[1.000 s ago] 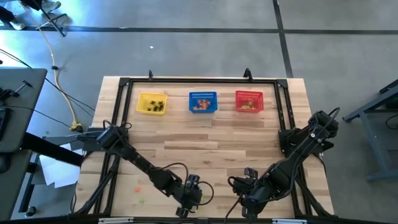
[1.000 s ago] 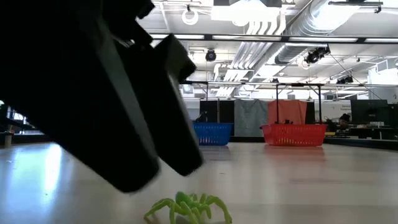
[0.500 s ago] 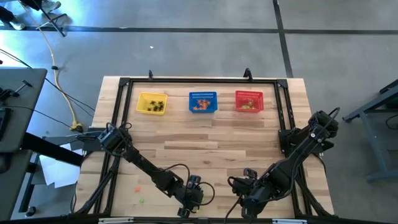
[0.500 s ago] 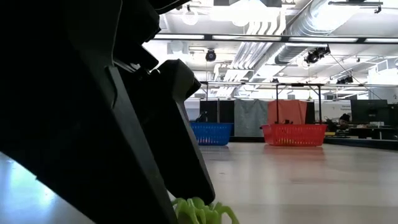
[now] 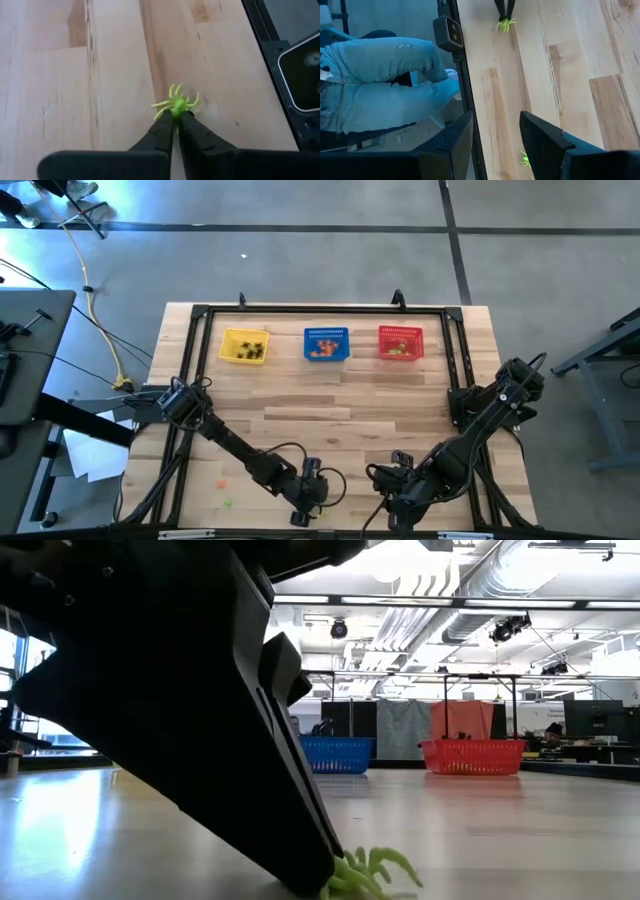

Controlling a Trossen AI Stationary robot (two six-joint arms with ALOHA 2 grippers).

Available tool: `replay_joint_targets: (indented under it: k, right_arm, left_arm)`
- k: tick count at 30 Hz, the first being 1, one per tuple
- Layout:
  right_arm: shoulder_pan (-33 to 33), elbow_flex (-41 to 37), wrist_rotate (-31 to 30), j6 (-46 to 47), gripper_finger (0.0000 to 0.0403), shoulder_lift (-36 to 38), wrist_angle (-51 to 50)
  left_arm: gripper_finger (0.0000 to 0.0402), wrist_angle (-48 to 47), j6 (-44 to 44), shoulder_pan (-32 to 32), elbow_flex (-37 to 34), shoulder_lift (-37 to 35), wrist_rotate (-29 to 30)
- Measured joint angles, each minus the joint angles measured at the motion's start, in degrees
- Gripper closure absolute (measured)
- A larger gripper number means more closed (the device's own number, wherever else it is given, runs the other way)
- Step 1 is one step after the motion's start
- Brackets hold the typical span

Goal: Sort Halloween decoration
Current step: Put the green spider toy into the red basket

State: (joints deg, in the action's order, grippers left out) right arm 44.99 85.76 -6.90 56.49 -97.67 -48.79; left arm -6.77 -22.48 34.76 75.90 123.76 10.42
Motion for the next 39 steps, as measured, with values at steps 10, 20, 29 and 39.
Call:
replay_joint_targets:
  k: [10,20,29,39]
  right_arm:
    - [0.00,0.00,0.00,0.00,0.0243,0.00,0.04]
    - [0.00,0.00,0.01,0.00,0.0243,0.00,0.19]
    - [0.00,0.00,0.01,0.00,0.0243,0.00,0.21]
    - [0.00,0.00,0.00,0.00,0.0243,0.00,0.19]
  left_arm:
    - [0.0401,-0.36,-1.01,0.32,-0.15,-0.64,0.46]
    - [0.0401,-3.63,0.04,0.77,-0.44,-3.51,0.74]
    - [0.0401,-4.57,0.08,1.25,-0.42,-7.33,2.25]
    - [0.0401,-5.20,2.67,1.31,-0.33,-12.99,4.17]
